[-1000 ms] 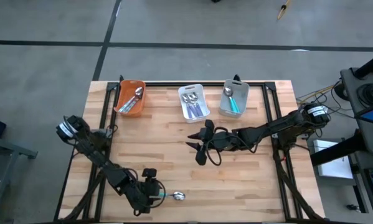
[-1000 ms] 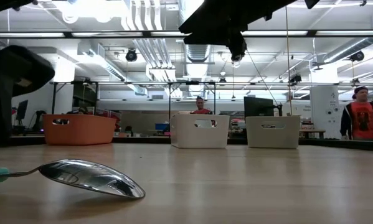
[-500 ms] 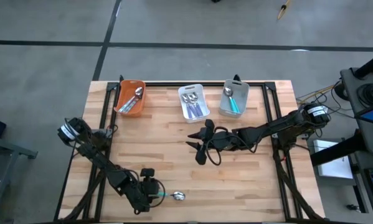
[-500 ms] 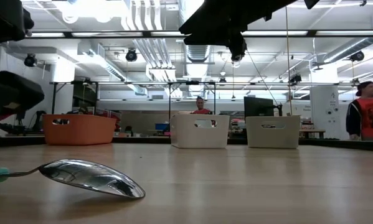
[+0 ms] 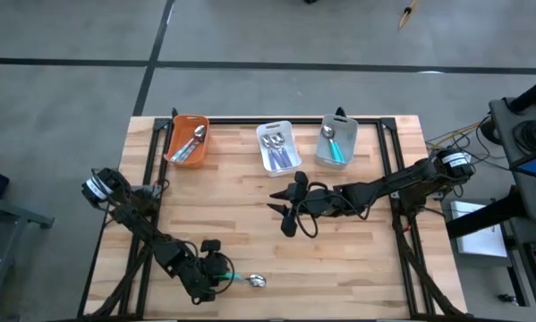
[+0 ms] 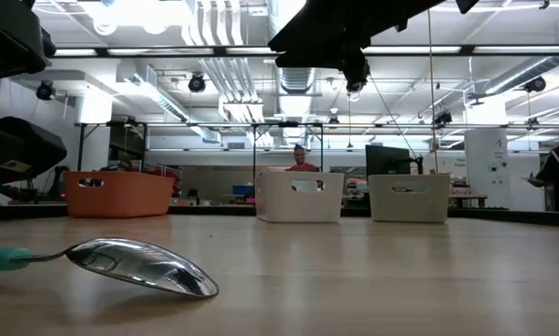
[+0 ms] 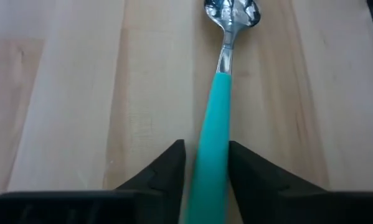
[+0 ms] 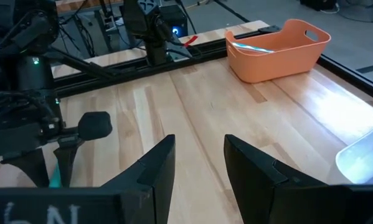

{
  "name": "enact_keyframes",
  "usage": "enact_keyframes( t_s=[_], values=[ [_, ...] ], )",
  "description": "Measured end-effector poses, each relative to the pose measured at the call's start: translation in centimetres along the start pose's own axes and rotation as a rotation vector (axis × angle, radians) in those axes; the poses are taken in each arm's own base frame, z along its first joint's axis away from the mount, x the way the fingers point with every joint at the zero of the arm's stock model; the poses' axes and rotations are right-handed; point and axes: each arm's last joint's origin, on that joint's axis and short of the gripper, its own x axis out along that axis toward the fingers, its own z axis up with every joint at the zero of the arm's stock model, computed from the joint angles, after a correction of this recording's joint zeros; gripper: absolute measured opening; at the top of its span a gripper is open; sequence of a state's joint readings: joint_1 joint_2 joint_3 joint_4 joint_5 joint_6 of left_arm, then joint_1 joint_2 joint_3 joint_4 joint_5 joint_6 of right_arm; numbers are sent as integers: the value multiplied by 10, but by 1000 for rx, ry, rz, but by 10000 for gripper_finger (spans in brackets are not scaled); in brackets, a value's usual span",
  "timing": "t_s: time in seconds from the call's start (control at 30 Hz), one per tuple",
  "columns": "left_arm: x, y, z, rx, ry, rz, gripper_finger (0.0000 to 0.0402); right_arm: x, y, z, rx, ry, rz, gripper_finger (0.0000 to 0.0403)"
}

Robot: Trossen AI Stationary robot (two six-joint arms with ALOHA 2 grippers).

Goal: Sort silverware by color (type)
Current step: Put the blue spoon into the gray bin

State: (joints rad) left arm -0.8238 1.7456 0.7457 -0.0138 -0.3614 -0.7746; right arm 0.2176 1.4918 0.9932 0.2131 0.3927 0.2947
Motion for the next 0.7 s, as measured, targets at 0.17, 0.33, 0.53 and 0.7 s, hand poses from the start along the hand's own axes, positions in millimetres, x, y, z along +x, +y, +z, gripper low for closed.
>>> enact_keyframes(
  t_s=[0.17,0.33,0.53,0.7],
  values=[
    [1,3,-3,-39,5,12,47,0,0,0,-18,0,0,128],
    [2,5,-6,-50,-18,3,47,-1,1,0,-50,0,3,128],
    [-3,7,-5,-4,-54,-10,47,-5,4,2,-86,-10,18,128],
    [-17,12,-1,42,-99,13,47,-16,9,9,-115,-31,41,128]
  ],
)
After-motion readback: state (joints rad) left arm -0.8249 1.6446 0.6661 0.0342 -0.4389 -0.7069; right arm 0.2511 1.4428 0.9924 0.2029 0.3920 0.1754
